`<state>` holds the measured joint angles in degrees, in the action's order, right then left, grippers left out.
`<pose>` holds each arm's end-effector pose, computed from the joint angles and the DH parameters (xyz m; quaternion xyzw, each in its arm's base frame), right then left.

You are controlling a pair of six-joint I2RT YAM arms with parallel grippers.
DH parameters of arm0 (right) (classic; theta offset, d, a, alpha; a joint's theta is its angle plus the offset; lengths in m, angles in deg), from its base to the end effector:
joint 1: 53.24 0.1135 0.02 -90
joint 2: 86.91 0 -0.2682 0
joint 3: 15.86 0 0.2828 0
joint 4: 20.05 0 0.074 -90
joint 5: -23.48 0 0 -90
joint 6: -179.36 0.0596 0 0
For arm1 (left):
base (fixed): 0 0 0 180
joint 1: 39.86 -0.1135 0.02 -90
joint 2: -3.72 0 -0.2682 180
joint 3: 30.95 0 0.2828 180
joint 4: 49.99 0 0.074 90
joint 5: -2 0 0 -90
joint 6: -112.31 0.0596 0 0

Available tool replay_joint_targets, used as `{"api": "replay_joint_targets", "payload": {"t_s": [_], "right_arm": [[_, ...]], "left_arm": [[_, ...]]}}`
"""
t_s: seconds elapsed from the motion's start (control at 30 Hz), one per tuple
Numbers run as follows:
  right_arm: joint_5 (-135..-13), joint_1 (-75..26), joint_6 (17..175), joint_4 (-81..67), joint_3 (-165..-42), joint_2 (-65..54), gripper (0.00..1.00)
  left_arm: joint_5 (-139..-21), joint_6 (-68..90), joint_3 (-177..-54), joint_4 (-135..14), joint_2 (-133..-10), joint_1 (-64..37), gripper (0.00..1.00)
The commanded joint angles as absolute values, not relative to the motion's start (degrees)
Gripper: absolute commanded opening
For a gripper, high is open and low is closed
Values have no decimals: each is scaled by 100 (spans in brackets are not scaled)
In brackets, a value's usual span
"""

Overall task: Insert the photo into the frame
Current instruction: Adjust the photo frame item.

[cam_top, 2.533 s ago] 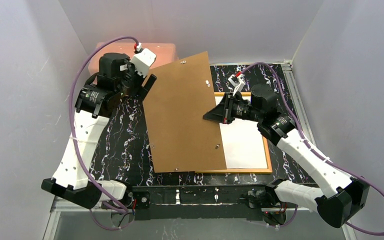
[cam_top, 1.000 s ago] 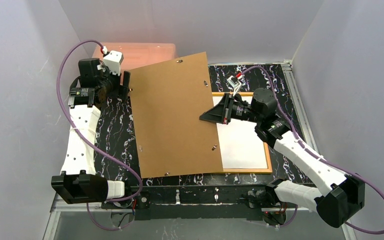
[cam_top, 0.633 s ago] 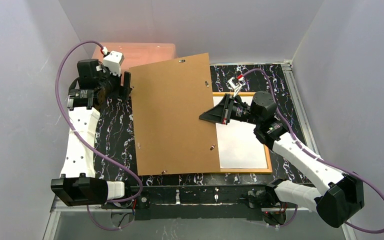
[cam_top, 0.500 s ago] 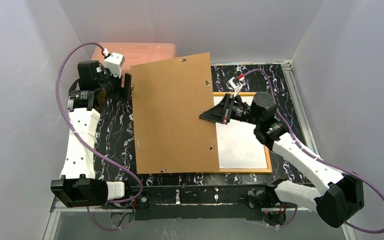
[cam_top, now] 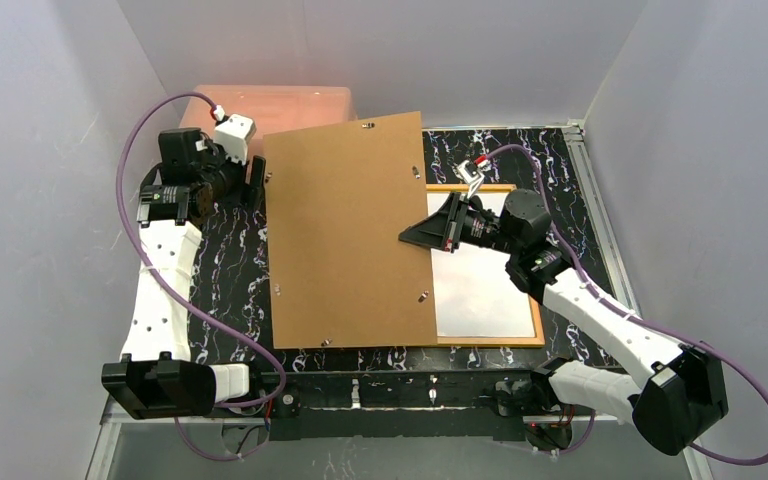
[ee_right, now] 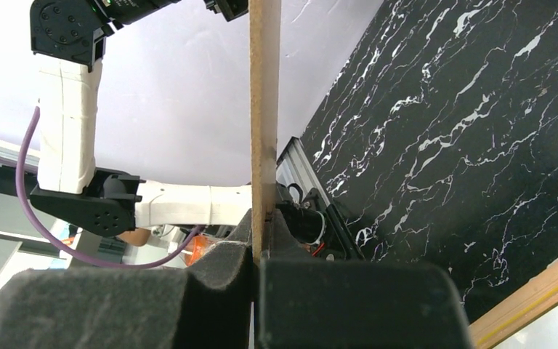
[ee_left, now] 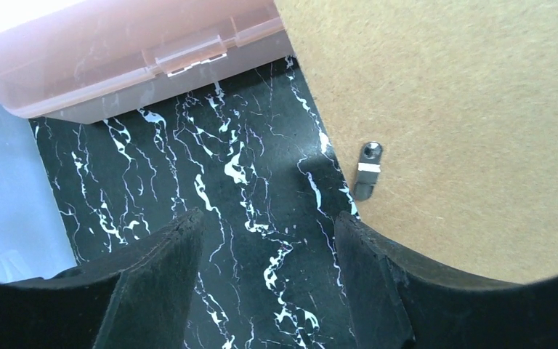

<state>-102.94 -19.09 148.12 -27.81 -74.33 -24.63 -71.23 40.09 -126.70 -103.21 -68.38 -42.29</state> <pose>0.2277 0.1972 0.3405 -0.0851 0.6819 0.6503 0.3239 0.3111 -0.0040 0.4175 0.1869 0.8374 -0.0367 0.5123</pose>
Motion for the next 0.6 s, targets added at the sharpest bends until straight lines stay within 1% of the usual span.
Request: {"api": "replay_joint_targets", "payload": {"t_s": [0.0,0.07,0.13,0.23,0.43,0.57], "right_arm": [[-10431,-1909,14743,-3242,-7522,-2654,1],[-10352,-1956,14494,-2743,-7667,-2702,1],[-10337,-2057,14292,-2317,-7778,-2733,1],[-10557,-2278,14335,-2249,-7769,-2757,1],[-10922,-2567,14507,-2295,-7691,-2728,1],[-10912,-2734,14314,-1807,-7740,-2711,1]], "left_arm": [[-7090,4342,-12620,-10498,-6556,-4163,64],[-7223,4408,-12625,-10586,-6522,-4168,66],[-7293,4376,-12638,-10710,-6510,-4171,71],[-7265,4207,-12706,-10879,-6531,-4178,76],[-7317,4086,-12672,-10883,-6608,-4189,76],[-7043,4168,-12597,-10932,-6712,-4175,75]]}}
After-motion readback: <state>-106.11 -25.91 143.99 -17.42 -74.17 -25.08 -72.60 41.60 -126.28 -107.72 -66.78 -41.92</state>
